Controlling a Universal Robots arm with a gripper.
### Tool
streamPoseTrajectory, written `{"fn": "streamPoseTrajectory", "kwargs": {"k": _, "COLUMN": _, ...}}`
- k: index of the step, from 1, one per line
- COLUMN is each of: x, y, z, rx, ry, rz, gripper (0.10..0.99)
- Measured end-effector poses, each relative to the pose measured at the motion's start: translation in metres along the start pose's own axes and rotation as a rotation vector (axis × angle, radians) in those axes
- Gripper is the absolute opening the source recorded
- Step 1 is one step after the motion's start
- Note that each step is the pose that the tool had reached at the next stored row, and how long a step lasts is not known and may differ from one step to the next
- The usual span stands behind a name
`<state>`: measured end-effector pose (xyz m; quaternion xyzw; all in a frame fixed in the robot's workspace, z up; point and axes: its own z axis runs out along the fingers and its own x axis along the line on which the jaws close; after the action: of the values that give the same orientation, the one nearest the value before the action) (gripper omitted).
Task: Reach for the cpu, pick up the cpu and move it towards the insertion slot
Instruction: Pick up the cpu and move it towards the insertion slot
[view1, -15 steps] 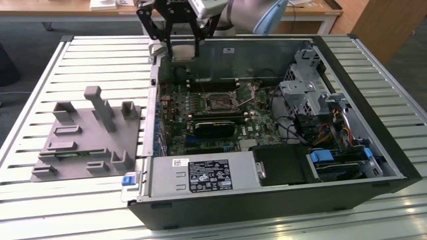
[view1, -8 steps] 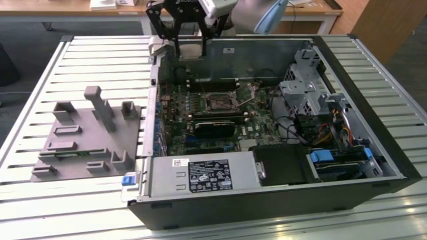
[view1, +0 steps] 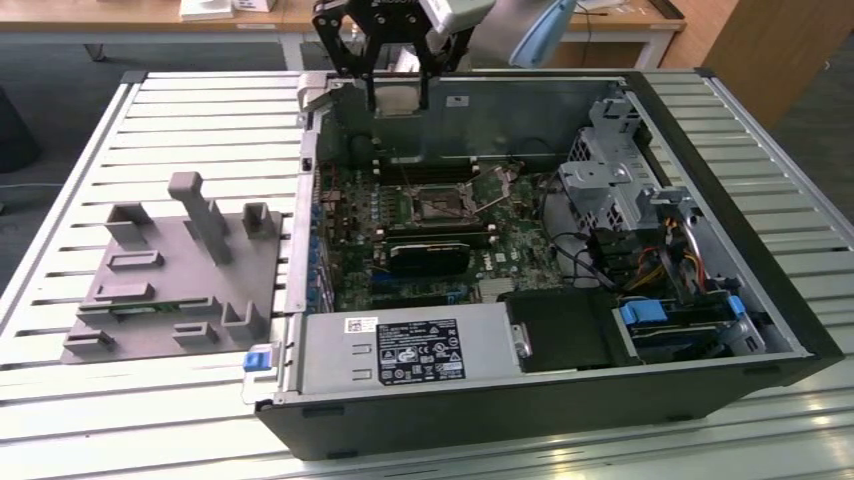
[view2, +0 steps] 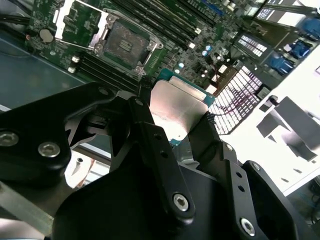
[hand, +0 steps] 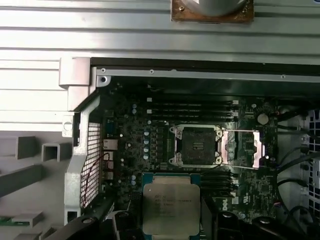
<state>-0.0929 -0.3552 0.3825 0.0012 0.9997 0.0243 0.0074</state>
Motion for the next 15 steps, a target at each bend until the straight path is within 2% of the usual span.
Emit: {"fn": "streamPoseTrajectory", "kwargs": {"k": 15, "x": -0.0323, "y": 0.0101, "z": 0.0041, "rx": 0.0, "ry": -0.0006, "rz": 0.012, "gripper": 0.545}}
